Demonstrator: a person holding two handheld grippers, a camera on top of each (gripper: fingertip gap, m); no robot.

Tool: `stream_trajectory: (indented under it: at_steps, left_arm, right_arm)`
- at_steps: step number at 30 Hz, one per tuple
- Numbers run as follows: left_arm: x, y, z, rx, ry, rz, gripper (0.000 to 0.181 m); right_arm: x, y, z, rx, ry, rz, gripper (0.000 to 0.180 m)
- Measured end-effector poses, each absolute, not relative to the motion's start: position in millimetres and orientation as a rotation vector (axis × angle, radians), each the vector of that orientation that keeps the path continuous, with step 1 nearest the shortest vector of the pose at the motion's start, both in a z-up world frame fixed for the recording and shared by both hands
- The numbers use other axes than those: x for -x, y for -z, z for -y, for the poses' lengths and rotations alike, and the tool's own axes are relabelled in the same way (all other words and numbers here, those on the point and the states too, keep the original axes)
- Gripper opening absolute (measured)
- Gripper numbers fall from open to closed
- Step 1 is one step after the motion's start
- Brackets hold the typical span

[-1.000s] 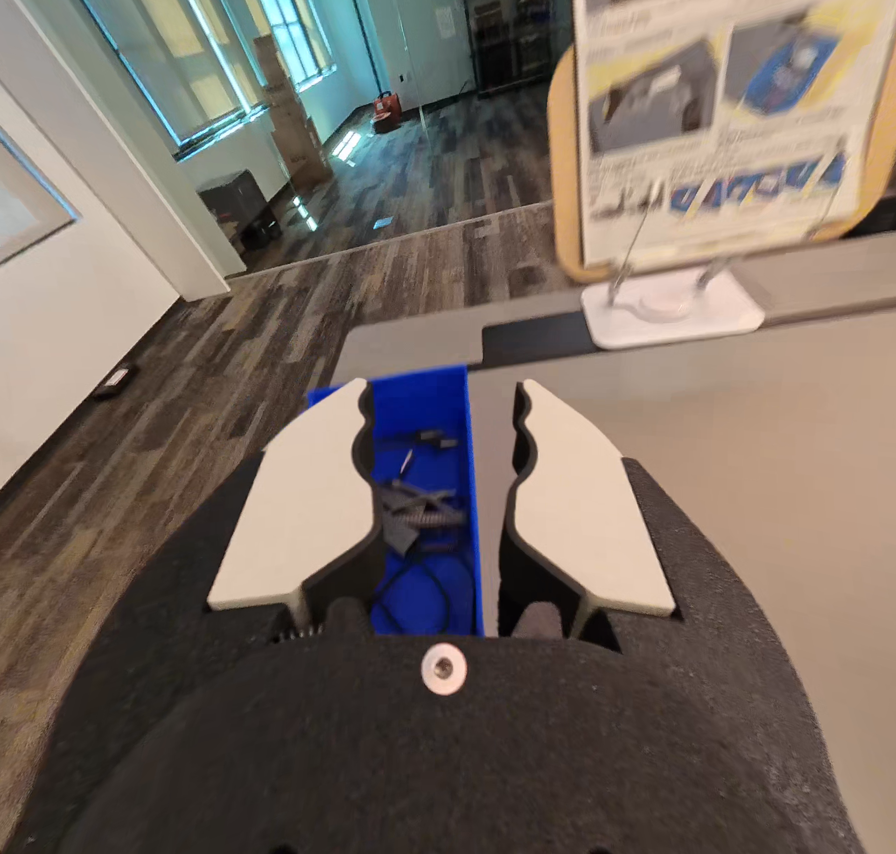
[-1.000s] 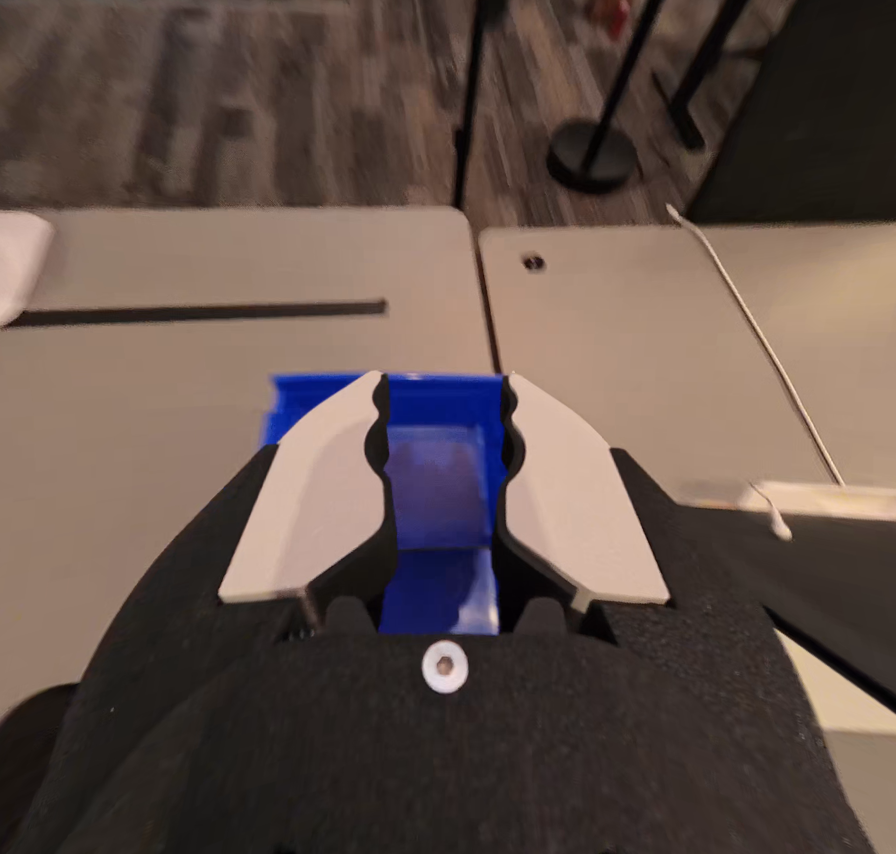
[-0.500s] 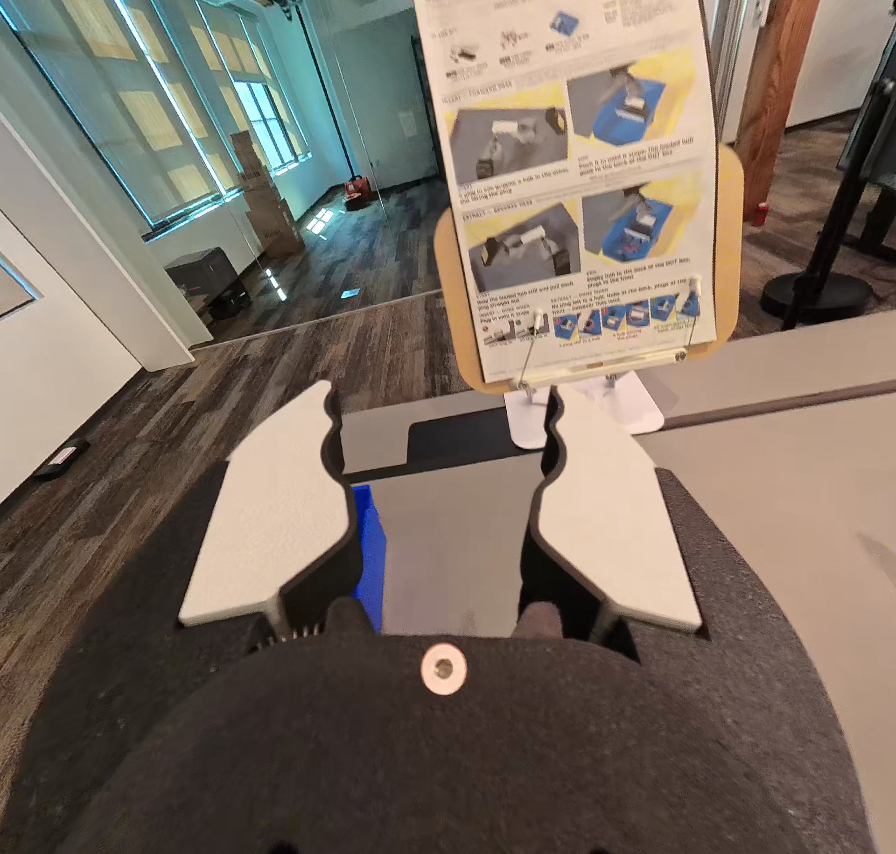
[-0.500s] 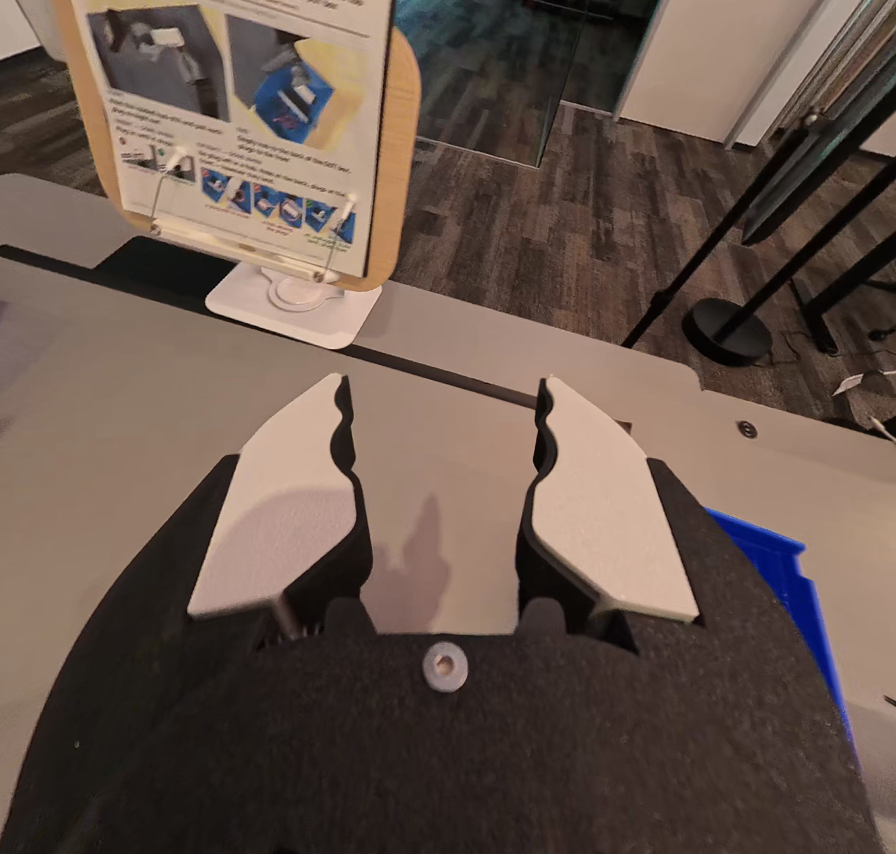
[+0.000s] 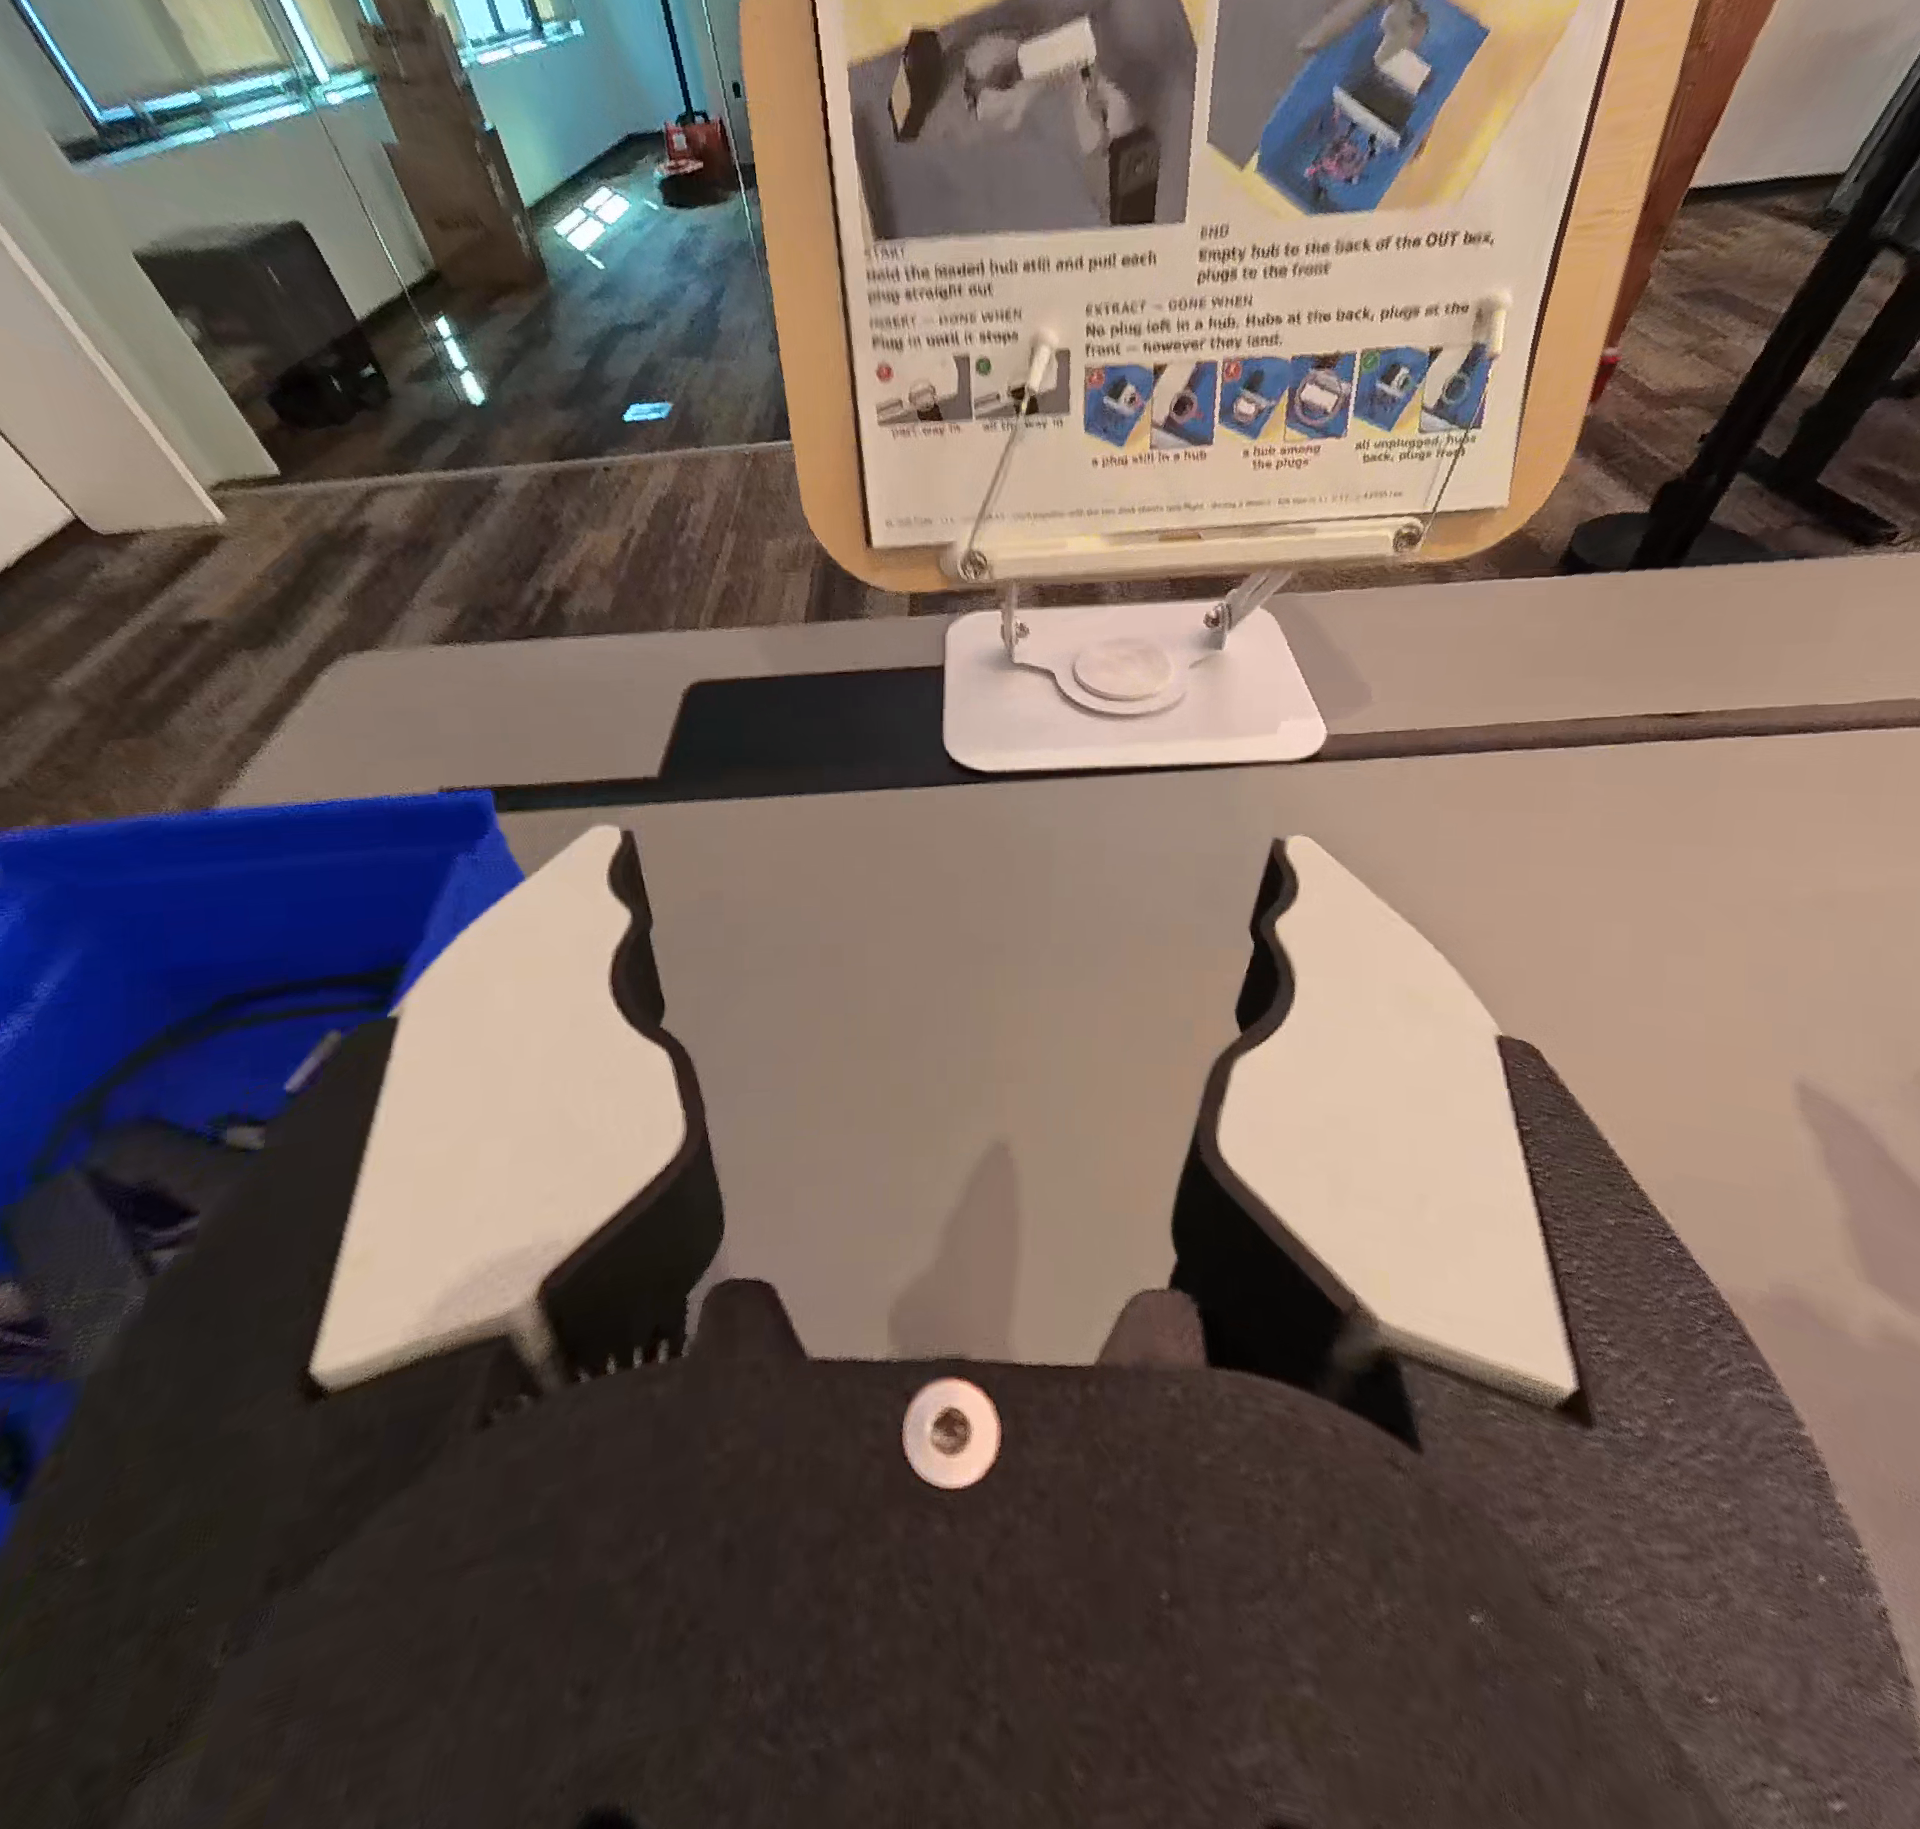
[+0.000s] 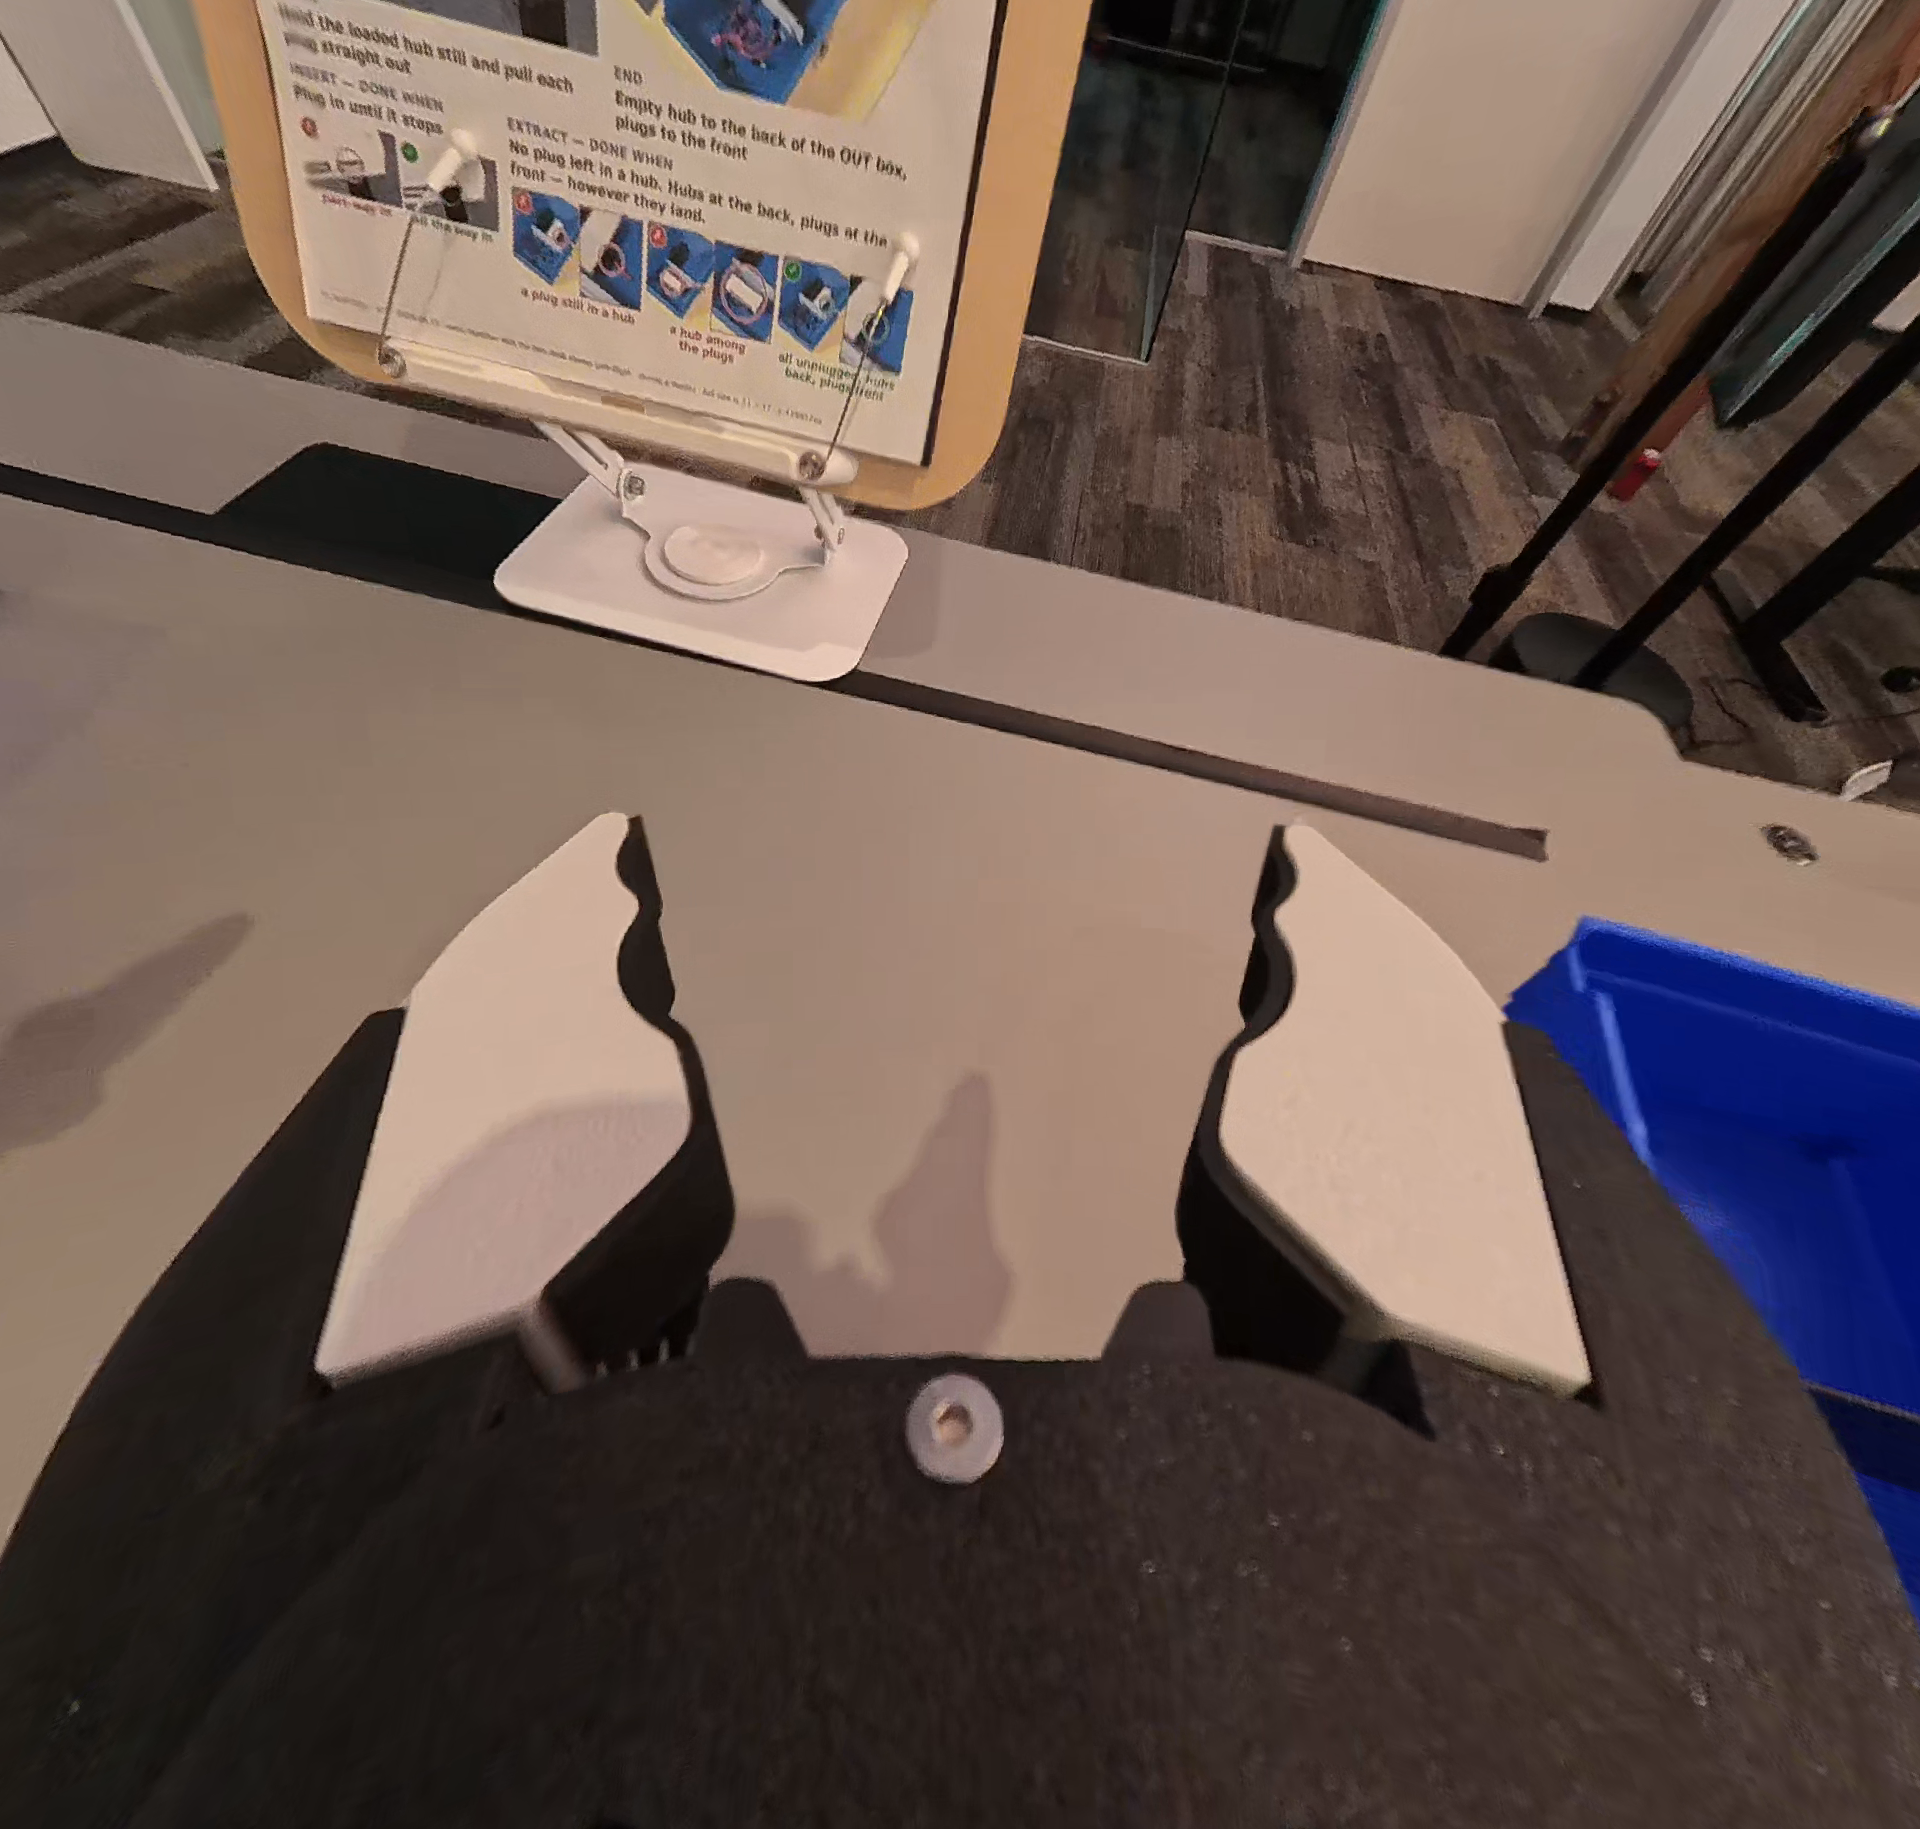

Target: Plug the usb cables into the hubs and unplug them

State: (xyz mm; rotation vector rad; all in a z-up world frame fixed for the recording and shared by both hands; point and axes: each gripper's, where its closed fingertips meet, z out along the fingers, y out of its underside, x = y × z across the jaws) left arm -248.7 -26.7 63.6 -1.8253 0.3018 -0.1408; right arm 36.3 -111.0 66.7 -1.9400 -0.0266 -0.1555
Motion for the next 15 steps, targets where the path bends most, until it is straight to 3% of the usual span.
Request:
stream_trajectory:
  at_steps: [15]
  left_arm:
    - [240.8,53.7,26.8,2.016,0.183,-0.301,0.134]
  right_arm:
    - [-30.7,76.0,84.5,2.206,0.146,-0.037,0.137]
